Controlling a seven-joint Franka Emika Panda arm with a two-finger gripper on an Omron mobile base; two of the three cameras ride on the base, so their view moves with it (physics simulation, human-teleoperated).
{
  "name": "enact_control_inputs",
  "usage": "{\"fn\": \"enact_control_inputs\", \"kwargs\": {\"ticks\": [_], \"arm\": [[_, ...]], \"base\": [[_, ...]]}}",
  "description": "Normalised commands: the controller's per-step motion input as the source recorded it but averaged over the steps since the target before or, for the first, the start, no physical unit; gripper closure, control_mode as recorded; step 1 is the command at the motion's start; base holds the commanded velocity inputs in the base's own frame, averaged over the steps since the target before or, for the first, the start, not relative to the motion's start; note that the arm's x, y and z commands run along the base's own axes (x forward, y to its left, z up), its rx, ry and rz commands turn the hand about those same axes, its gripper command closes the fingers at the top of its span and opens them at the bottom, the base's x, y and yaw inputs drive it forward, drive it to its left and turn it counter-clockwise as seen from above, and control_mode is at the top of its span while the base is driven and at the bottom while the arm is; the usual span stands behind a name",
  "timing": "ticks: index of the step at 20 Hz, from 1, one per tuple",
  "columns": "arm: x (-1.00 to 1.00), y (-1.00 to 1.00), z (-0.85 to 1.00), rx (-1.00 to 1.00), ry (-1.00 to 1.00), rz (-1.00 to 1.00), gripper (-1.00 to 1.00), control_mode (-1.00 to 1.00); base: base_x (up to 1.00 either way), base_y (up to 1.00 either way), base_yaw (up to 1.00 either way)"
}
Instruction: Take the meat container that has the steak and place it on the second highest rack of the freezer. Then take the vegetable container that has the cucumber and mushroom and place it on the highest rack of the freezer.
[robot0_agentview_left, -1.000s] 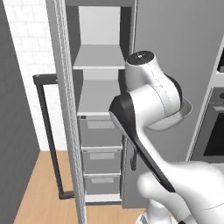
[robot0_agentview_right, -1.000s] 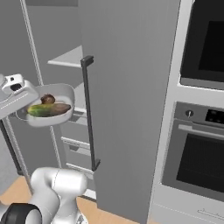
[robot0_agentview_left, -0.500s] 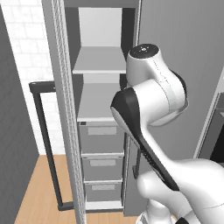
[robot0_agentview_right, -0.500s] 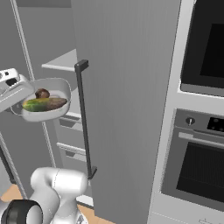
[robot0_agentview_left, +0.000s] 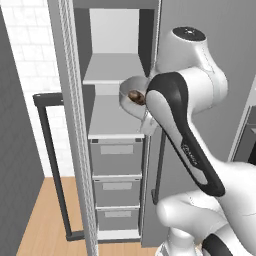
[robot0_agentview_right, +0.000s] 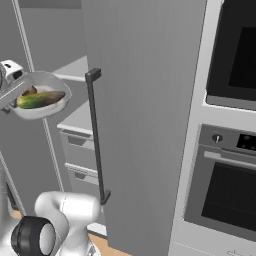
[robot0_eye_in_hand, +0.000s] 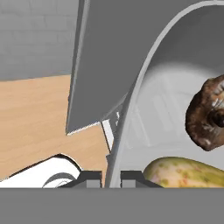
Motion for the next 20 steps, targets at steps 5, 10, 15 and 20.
{"fn": "enact_control_inputs", "kwargs": {"ticks": [5, 10, 15, 20], "arm": [[0.30, 0.51, 0.05, -0.01, -0.42, 0.31, 1.00, -1.00], [0.76, 0.05, 0.00, 0.01, -0.18, 0.13, 1.00, -1.00], [0.95, 0.00, 0.00, 0.00, 0.00, 0.12, 1.00, -1.00], [0.82, 0.00, 0.00, -0.05, 0.00, 0.05, 1.00, -1.00]], "base": [[0.00, 0.00, 0.00], [0.00, 0.00, 0.00], [0.00, 0.00, 0.00], [0.00, 0.00, 0.00]]}}
